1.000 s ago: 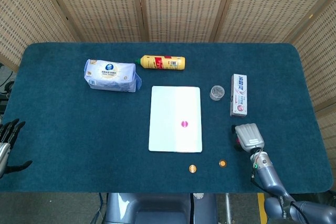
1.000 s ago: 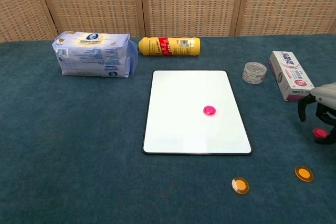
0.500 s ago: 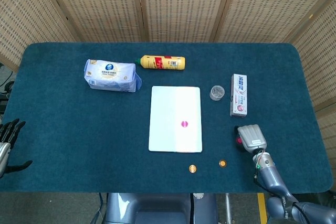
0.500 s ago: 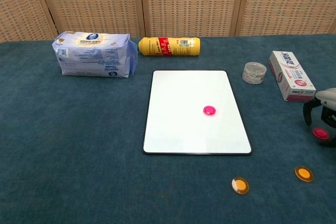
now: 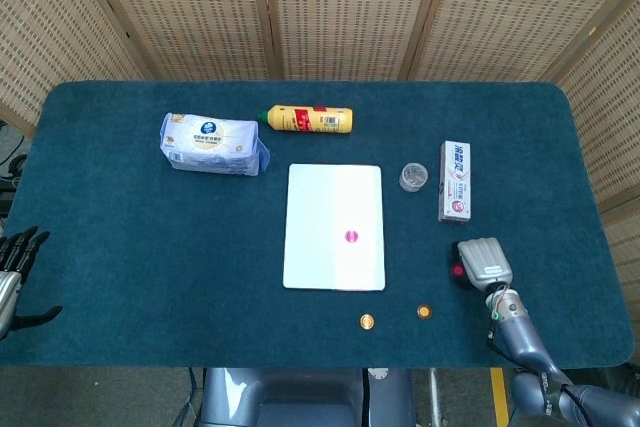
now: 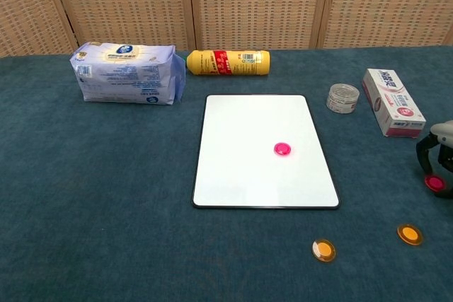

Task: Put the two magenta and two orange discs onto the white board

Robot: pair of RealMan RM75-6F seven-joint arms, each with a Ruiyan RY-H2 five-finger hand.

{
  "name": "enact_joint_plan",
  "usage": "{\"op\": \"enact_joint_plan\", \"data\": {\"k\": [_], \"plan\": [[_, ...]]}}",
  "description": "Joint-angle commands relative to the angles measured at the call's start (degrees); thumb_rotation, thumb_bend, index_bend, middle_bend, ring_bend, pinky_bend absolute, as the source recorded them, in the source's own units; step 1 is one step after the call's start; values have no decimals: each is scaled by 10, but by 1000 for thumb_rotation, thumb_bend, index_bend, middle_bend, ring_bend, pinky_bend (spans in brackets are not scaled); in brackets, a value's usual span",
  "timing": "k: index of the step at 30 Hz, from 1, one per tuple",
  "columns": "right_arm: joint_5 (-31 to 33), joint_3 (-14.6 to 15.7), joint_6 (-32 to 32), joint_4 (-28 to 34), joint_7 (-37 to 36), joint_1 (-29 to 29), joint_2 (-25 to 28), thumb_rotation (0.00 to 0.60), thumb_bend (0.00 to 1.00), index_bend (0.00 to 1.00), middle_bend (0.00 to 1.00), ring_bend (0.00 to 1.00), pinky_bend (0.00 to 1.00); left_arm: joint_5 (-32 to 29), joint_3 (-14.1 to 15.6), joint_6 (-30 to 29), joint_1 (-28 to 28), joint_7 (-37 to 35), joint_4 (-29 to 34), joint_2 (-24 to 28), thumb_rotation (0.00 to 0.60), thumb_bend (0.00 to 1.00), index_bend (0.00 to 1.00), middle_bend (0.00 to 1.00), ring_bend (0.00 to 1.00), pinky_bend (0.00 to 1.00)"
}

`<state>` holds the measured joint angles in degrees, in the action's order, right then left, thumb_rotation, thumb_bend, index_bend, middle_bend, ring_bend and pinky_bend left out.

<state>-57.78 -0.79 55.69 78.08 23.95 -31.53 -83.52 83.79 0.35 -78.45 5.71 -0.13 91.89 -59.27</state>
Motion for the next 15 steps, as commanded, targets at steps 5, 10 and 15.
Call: {"op": "enact_joint_plan", "data": {"k": [5,10,15], "plan": [[-1,-8,-8,0,-10,3,2,600,308,539,854,870,1000,-1,0,2,1,2,0,-1,600,0,0,0,0,0],[0,-16,-13,9,-15,2,7,600,311,539,854,870,1000,-3,0,2,1,3,1,-1,600,0,0,0,0,0],[2,-43,-11,60,-9,-14,28,600,311,539,854,870,1000,-2,0,1,0,3,2,0,600,0,0,0,0,0]]}}
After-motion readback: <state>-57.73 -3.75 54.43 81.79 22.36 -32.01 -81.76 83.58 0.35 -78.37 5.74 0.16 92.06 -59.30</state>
